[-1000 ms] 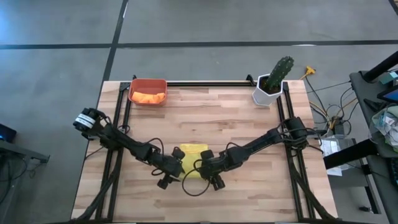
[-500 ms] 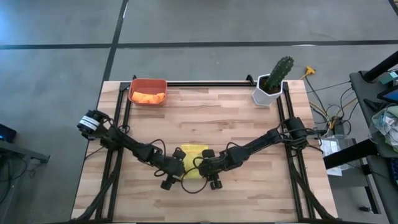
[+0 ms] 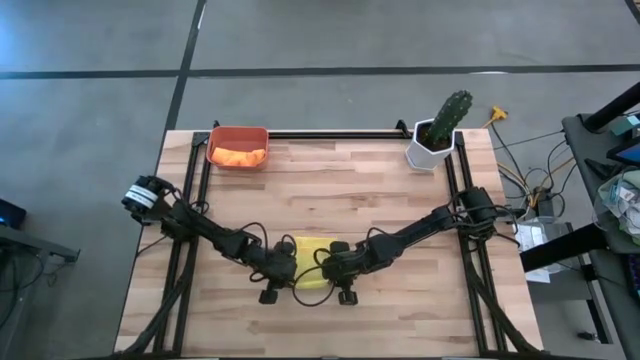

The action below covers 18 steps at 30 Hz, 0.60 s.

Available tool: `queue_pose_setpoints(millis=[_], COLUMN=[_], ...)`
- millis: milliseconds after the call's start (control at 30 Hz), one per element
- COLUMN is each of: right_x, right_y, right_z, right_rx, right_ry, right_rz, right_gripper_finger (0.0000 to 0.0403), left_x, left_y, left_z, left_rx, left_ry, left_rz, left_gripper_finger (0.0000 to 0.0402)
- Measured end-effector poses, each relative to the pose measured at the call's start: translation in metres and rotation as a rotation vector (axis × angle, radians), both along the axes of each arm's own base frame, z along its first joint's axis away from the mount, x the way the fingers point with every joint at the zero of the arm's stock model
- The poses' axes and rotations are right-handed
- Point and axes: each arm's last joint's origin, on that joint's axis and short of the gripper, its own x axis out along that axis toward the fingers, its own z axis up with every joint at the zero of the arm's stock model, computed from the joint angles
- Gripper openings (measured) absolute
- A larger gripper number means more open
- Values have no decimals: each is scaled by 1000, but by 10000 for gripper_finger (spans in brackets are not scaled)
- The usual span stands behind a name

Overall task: Roll microfiber towels into tight, uniform cylinder then place into a basket
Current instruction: Roll the yellow towel

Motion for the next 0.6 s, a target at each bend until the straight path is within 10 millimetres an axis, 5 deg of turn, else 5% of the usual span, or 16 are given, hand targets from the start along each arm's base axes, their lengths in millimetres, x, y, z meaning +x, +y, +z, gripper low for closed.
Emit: queue_pose_setpoints(millis=[433, 600], right_x=[-9, -25], right_y=[0, -2], right_z=[28, 10], right_rx=[167, 308], right_ry=[-17, 94], right_rz=[-86, -104], right_gripper_finger=[13, 13], left_x=[-9, -14], left_y=[6, 13], left_z=[37, 32], left_rx=[-190, -237], left_ry=[12, 123], left_rz=[85, 67], left_gripper_finger=[8, 8])
